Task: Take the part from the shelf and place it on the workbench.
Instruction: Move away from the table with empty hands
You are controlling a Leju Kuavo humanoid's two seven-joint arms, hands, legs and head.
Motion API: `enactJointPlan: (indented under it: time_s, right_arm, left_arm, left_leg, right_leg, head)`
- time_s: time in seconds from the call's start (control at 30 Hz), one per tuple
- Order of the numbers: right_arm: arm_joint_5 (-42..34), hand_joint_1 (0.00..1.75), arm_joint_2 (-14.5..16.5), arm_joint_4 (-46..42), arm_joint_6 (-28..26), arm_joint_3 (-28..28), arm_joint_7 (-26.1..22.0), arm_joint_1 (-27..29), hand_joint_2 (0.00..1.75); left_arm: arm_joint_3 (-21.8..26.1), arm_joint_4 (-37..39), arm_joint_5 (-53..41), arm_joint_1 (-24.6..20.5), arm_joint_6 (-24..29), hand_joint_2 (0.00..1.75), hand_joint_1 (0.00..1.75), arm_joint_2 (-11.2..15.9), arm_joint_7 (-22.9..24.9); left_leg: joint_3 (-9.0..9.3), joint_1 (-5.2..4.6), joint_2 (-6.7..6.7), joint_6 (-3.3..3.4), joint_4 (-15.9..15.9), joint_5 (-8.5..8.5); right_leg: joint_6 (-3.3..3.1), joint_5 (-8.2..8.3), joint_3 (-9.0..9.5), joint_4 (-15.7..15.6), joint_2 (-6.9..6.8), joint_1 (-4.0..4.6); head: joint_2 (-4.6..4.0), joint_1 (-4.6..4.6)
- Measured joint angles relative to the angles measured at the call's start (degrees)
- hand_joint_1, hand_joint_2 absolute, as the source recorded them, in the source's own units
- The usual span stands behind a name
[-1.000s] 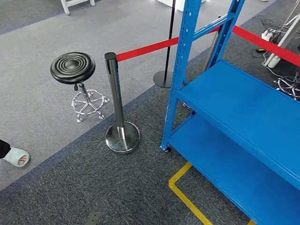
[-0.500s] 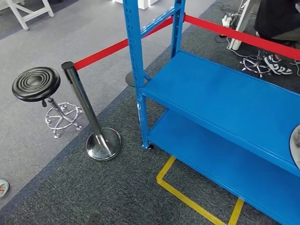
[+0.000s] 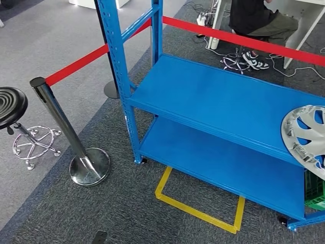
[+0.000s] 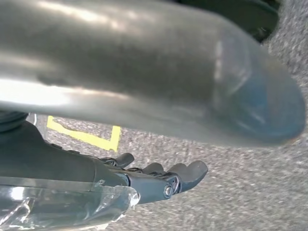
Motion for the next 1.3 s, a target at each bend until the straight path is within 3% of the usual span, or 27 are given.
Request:
enactJointPlan:
  time_s: [0.03, 0.07, 0.1, 0.13, 0.17, 0.2, 0.27, 0.3, 0.33, 0.4, 0.43, 0.5, 0.57, 0.6, 0.63, 0.67, 0.7, 0.77, 0.8, 0.87, 0.9, 1.03, 1.1, 1.23, 1.3]
  right_arm:
    - [0.01, 0.00, 0.00, 0.00, -0.01, -0.01, -0.01, -0.09, 0.00]
    - [0.01, 0.00, 0.00, 0.00, -0.01, -0.01, -0.01, -0.15, 0.00]
    - [0.01, 0.00, 0.00, 0.00, 0.00, -0.01, -0.01, -0.14, 0.00]
    - [0.00, 0.00, 0.00, 0.00, 0.00, -0.02, -0.01, -0.07, 0.00]
    - [-0.01, 0.00, 0.00, 0.00, -0.01, -0.02, 0.00, 0.02, 0.00]
    - [-0.02, 0.00, 0.00, 0.00, -0.01, -0.03, 0.00, 0.08, 0.00]
    - [-0.02, 0.00, 0.00, -0.01, -0.02, -0.03, -0.01, 0.03, 0.00]
    - [-0.01, 0.00, 0.00, -0.02, -0.02, -0.03, -0.01, -0.05, 0.00]
    - [0.00, 0.00, 0.00, -0.02, -0.02, -0.03, -0.02, -0.09, 0.00]
    - [0.01, 0.00, 0.00, -0.01, -0.03, -0.04, -0.02, -0.07, 0.00]
    - [0.01, 0.00, 0.00, -0.01, -0.05, -0.05, -0.02, -0.03, 0.00]
    - [-0.01, 0.00, 0.00, -0.02, -0.13, -0.05, -0.01, -0.11, 0.00]
    - [0.00, 0.00, 0.00, -0.02, -0.14, -0.05, 0.03, -0.23, 0.00]
    - [0.01, 0.00, 0.00, -0.02, -0.14, -0.05, 0.04, -0.25, 0.00]
    - [0.01, 0.00, 0.00, -0.02, -0.24, -0.05, 0.09, -0.23, 0.00]
    - [0.00, 0.00, 0.01, -0.02, -0.56, -0.07, 0.16, -0.19, 0.00]
    - [-0.01, 0.00, 0.01, -0.02, -1.06, -0.15, 0.23, -0.17, 0.00]
    - [-0.01, 0.00, 0.02, -0.02, -2.27, -0.46, 0.39, -0.18, 0.00]
    - [-0.01, 0.00, 0.02, -0.02, -2.65, -0.66, 0.53, -0.18, 0.00]
    - [0.00, 0.00, 0.01, -0.02, -2.91, -1.07, 1.08, -0.09, 0.00]
    - [0.01, 0.00, 0.01, -0.01, -2.92, -1.29, 1.45, 0.02, 0.00]
    - [-0.02, 0.00, 0.00, -0.01, -2.80, -2.49, 2.73, 0.28, 0.00]
    - [-0.01, 0.00, 0.01, -0.01, -2.66, -3.04, 3.15, 0.27, 0.00]
    - [-0.01, 0.00, 0.02, 0.00, -2.57, -3.68, 3.72, 0.28, 0.00]
    - [-0.01, 0.00, 0.02, -0.01, -2.56, -3.76, 4.02, 0.28, 0.00]
  left_arm:
    - [0.01, 0.00, -0.01, 0.11, 0.01, 0.00, 0.00, -0.01, 0.00]
    - [0.01, 0.00, -0.01, 0.25, 0.02, 0.00, 0.00, -0.01, 0.00]
    - [0.01, 0.00, -0.01, 0.36, 0.02, 0.00, 0.00, 0.01, 0.00]
    - [0.01, 0.00, -0.02, 0.41, 0.02, 0.00, 0.00, 0.01, 0.00]
    - [0.01, 0.00, -0.03, 0.39, 0.02, 0.00, 0.00, 0.01, 0.00]
    - [0.01, 0.00, -0.03, 0.35, 0.02, 0.00, 0.00, -0.01, 0.00]
    - [0.01, 0.00, -0.04, 0.32, 0.02, 0.00, 0.00, -0.04, 0.00]
    - [0.01, 0.00, -0.05, 0.30, 0.02, 0.00, 0.00, -0.03, 0.00]
    - [0.01, 0.00, -0.06, 0.28, 0.02, 0.00, 0.00, -0.02, 0.00]
    - [0.01, 0.00, -0.08, 0.18, 0.03, 0.00, 0.00, -0.01, 0.00]
    - [0.01, 0.00, -0.08, 0.10, 0.04, 0.00, 0.00, -0.02, 0.00]
    - [0.01, 0.00, -0.09, -0.01, 0.08, 0.00, 0.00, -0.05, 0.00]
    - [0.02, 0.00, -0.09, 0.03, 0.14, 0.00, 0.00, -0.04, 0.01]
    - [0.03, 0.00, -0.08, 0.07, 0.16, 0.00, 0.00, -0.01, 0.03]
    - [0.05, 0.00, -0.02, 0.12, 0.17, 0.00, 0.00, 0.02, 0.09]
    - [0.09, 0.00, 0.14, 0.11, 0.17, 0.00, 0.00, 0.05, 0.16]
    - [0.17, 0.00, 0.37, 0.08, 0.17, 0.00, 0.00, 0.08, 0.25]
    - [0.40, 0.01, 0.93, -0.02, 0.15, 0.00, 0.00, 0.07, 0.36]
    - [0.53, 0.01, 1.15, -0.10, 0.11, 0.00, 0.00, 0.04, 0.42]
    - [0.83, 0.02, 1.55, -0.21, -0.03, 0.00, 0.00, -0.05, 0.51]
    - [1.03, 0.02, 1.79, -0.25, -0.15, 0.00, 0.00, -0.09, 0.56]
    - [1.97, 0.02, 3.10, -0.25, -0.71, 0.00, 0.00, -0.17, 0.81]
    - [2.58, 0.02, 3.68, -0.25, -0.79, 0.00, 0.00, -0.19, 0.99]
    - [3.48, 0.02, 4.23, -0.26, -0.80, 1.75, 0.00, -0.20, 1.44]
    - [3.90, 0.02, 4.41, -0.28, -0.80, 1.75, 0.00, -0.20, 1.76]
  left_leg:
    - [0.03, -0.16, 0.82, 0.22, 0.01, -0.06]
    - [0.05, -0.34, 1.75, 0.36, 0.01, -0.12]
    - [0.08, -0.47, 2.71, 0.43, 0.02, -0.19]
    - [0.15, -0.56, 3.59, 0.45, 0.03, -0.27]
    - [0.29, -0.61, 4.38, 0.41, 0.03, -0.37]
    - [0.52, -0.63, 5.11, 0.30, 0.03, -0.52]
    - [1.07, -0.83, 6.34, -0.16, 0.04, -0.96]
    - [1.33, -0.97, 6.83, -0.45, 0.04, -1.14]
    - [1.51, -1.10, 7.30, -0.76, -0.01, -1.24]
    - [1.77, -1.11, 8.22, -1.39, -0.24, -1.29]
    - [1.81, -1.03, 7.95, -1.76, -0.14, -1.56]
    - [0.58, -0.86, 5.48, -2.39, 2.87, -3.85]
    - [-3.04, -0.75, 2.78, -2.65, 10.41, -7.72]
    - [-4.98, -0.73, 2.30, -2.70, 14.07, -9.01]
    - [-6.30, -0.72, 2.11, -2.71, 16.27, -9.25]
    - [-6.61, -0.70, 2.01, -2.68, 16.26, -8.22]
    - [-5.79, -0.64, 1.84, -2.65, 13.97, -6.14]
    - [-2.50, -0.30, 0.40, -2.71, 6.08, -1.72]
    - [-1.24, -0.13, -0.47, -2.54, 2.92, -0.53]
    - [-0.44, -0.08, -1.49, -1.89, 0.33, -0.11]
    - [-0.54, -0.11, -1.46, -1.58, 0.27, -0.03]
    - [-0.51, -0.27, -1.45, -1.11, 0.01, 0.29]
    - [-0.51, -0.40, -1.45, -0.77, 0.02, 0.29]
    - [-0.59, -0.56, -1.45, -0.49, 0.06, 0.38]
    - [-0.59, -0.58, -1.45, -0.47, 0.06, 0.38]
  right_leg:
    - [0.11, -2.13, -1.75, 3.85, -1.89, 0.12]
    - [0.19, -4.15, -3.70, 8.11, -2.90, 0.12]
    - [0.23, -5.44, -5.19, 11.46, -3.32, 0.12]
    - [0.21, -5.62, -5.66, 12.86, -3.49, 0.14]
    - [0.13, -4.70, -4.85, 11.79, -3.64, 0.16]
    - [0.00, -2.97, -2.82, 8.42, -4.08, 0.20]
    - [-0.55, -0.10, 2.00, 0.18, -6.71, 0.46]
    - [-0.89, 0.58, 3.50, -2.42, -7.67, 0.61]
    - [-1.25, 0.71, 4.07, -3.51, -8.19, 0.77]
    - [-1.94, 0.91, 3.82, -3.60, -6.89, 0.84]
    - [-2.30, 1.08, 3.75, -3.76, -6.20, 0.73]
    - [-2.91, 1.45, 3.74, -4.13, -4.75, 0.34]
    - [-3.21, 1.61, 3.51, -4.19, -3.26, 0.20]
    - [-3.28, 1.66, 3.40, -4.19, -2.41, 0.19]
    - [-3.28, 1.72, 3.34, -4.19, -1.61, 0.19]
    - [-3.23, 1.79, 3.33, -4.18, -0.81, 0.16]
    - [-3.11, 1.85, 3.36, -4.17, -0.06, 0.11]
    - [-2.61, 1.94, 3.31, -4.02, 1.20, 0.12]
    - [-2.28, 1.98, 3.14, -3.94, 1.68, 0.18]
    - [-1.55, 2.16, 2.80, -3.99, 2.22, 0.27]
    - [-1.51, 2.25, 2.73, -4.19, 2.33, 0.20]
    - [-3.23, 2.31, 2.79, -4.70, 2.17, 0.17]
    - [-2.80, 2.54, 2.94, -5.01, 2.10, 0.10]
    - [-0.90, 2.94, 3.35, -5.45, 2.04, -0.15]
    - [-0.64, 2.94, 3.33, -5.48, 2.03, -0.19]
  head:
    - [0.00, 0.24]
    - [0.00, 0.33]
    - [0.00, 0.33]
    - [0.00, 0.34]
    - [0.00, 0.34]
    - [0.00, 0.35]
    - [0.00, 0.32]
    - [0.00, 0.28]
    - [0.00, 0.25]
    - [0.00, 0.25]
    - [0.00, 0.23]
    - [0.01, 0.04]
    - [0.01, -0.19]
    - [0.00, -0.21]
    - [0.00, -0.24]
    - [0.00, -0.23]
    - [0.00, -0.23]
    - [0.00, -0.29]
    - [0.01, -0.31]
    - [0.01, -0.38]
    - [0.01, -0.35]
    - [0.00, -0.18]
    - [0.00, -0.17]
    - [0.00, -0.19]
    - [0.00, -0.20]
